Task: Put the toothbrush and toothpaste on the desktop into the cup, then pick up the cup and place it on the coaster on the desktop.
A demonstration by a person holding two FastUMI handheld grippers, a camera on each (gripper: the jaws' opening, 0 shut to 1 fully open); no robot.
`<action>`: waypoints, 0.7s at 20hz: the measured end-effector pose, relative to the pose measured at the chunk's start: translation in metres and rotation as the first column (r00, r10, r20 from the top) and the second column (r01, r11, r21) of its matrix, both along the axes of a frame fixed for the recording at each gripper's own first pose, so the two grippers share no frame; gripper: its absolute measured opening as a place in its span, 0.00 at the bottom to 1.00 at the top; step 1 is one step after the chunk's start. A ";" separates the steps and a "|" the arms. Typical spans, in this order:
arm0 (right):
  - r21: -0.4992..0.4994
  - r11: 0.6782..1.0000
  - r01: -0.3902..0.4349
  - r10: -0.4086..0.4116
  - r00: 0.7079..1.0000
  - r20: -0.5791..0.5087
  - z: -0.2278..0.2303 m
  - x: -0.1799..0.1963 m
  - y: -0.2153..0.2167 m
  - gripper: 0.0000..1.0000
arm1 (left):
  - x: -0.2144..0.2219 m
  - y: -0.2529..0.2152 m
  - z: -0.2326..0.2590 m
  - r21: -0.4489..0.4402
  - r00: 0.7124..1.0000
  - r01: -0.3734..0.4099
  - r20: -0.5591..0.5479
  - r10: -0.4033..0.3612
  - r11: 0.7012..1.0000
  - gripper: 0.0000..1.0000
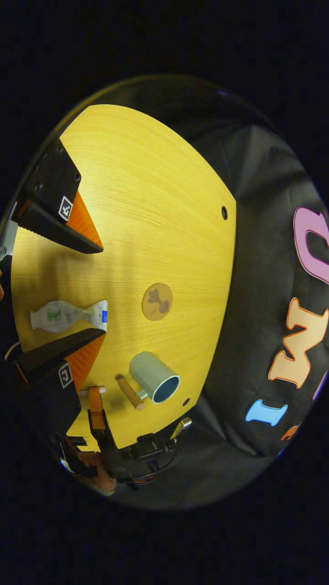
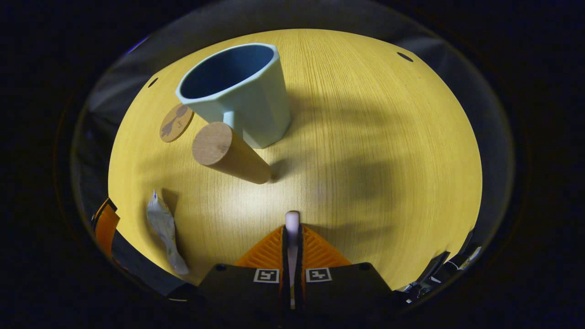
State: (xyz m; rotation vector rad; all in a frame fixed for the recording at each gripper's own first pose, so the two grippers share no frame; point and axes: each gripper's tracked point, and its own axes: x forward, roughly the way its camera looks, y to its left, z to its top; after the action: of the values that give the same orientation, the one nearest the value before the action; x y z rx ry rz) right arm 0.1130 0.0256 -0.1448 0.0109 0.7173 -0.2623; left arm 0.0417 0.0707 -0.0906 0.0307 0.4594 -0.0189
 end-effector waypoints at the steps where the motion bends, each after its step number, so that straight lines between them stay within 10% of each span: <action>1: 0.005 1.000 0.005 -0.005 1.000 0.014 0.000 0.000 0.000 0.07 | -0.001 -0.004 -0.007 0.004 0.999 0.000 -0.042 0.001 1.000 0.96; 14: 0.111 0.994 0.023 -0.039 0.990 0.138 0.026 -0.039 -0.024 0.07 | 0.013 -0.032 -0.062 0.015 0.908 -0.062 -0.414 0.063 0.998 0.83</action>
State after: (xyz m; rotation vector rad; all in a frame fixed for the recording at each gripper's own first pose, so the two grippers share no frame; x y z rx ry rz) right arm 0.0741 0.0019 -0.1188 0.1434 0.5916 -0.2492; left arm 0.0552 0.0386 -0.1531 0.0130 0.8872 0.0394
